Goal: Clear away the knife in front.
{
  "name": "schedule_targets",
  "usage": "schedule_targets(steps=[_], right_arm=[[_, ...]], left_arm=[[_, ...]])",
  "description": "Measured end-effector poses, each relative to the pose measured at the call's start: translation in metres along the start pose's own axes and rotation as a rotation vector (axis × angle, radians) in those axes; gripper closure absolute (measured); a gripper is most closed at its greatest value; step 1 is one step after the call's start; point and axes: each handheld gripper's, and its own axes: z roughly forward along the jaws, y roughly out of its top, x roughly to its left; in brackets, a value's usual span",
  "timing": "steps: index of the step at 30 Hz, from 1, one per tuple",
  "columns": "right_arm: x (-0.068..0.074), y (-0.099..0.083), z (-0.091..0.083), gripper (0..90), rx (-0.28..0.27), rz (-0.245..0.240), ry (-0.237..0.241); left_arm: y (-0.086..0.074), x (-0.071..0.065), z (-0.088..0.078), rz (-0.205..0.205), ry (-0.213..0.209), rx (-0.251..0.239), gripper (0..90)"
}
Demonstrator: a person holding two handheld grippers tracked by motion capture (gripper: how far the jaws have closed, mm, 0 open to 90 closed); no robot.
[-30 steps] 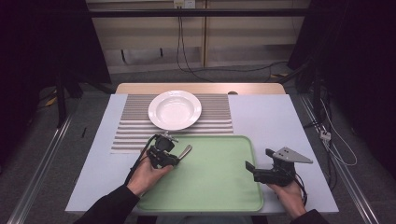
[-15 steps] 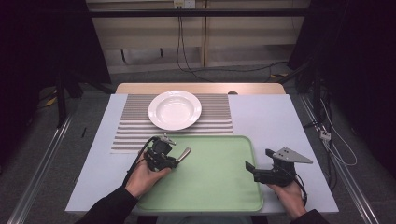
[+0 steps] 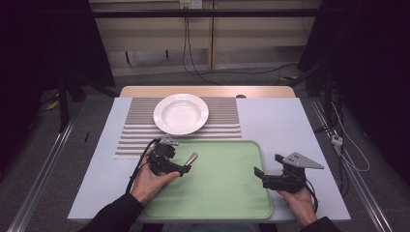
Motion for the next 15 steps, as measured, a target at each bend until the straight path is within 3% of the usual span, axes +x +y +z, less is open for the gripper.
schedule_targets(steps=[3, 5, 6, 9, 10, 12, 15], right_arm=[[0.0, 0.0, 0.0, 4.5, -0.002, -0.002, 0.001], [-0.001, 0.0, 0.0, 4.6, -0.003, -0.001, 0.003], [-0.001, 0.0, 0.0, 4.5, -0.002, 0.002, 0.004], [-0.001, 0.0, -0.001, 4.6, -0.005, -0.001, 0.006], [-0.001, 0.0, -0.001, 4.5, -0.007, 0.001, 0.006], [-0.001, 0.0, -0.001, 4.5, -0.006, 0.004, 0.003], [0.001, 0.0, -0.003, 4.6, -0.007, -0.007, -0.001]], left_arm=[[0.0, -0.004, -0.003, 0.016, -0.015, -0.037, 16.5], [0.002, -0.006, -0.004, 0.035, -0.049, -0.085, 20.2], [0.002, -0.008, -0.005, 0.042, -0.067, -0.114, 25.7], [0.003, -0.016, -0.005, 0.091, -0.065, -0.133, 44.5], [0.002, -0.018, -0.004, 0.089, -0.09, -0.129, 51.6], [0.0, -0.02, -0.002, 0.085, -0.067, -0.133, 64.6], [-0.001, -0.019, 0.0, 0.086, -0.084, -0.13, 81.2]])
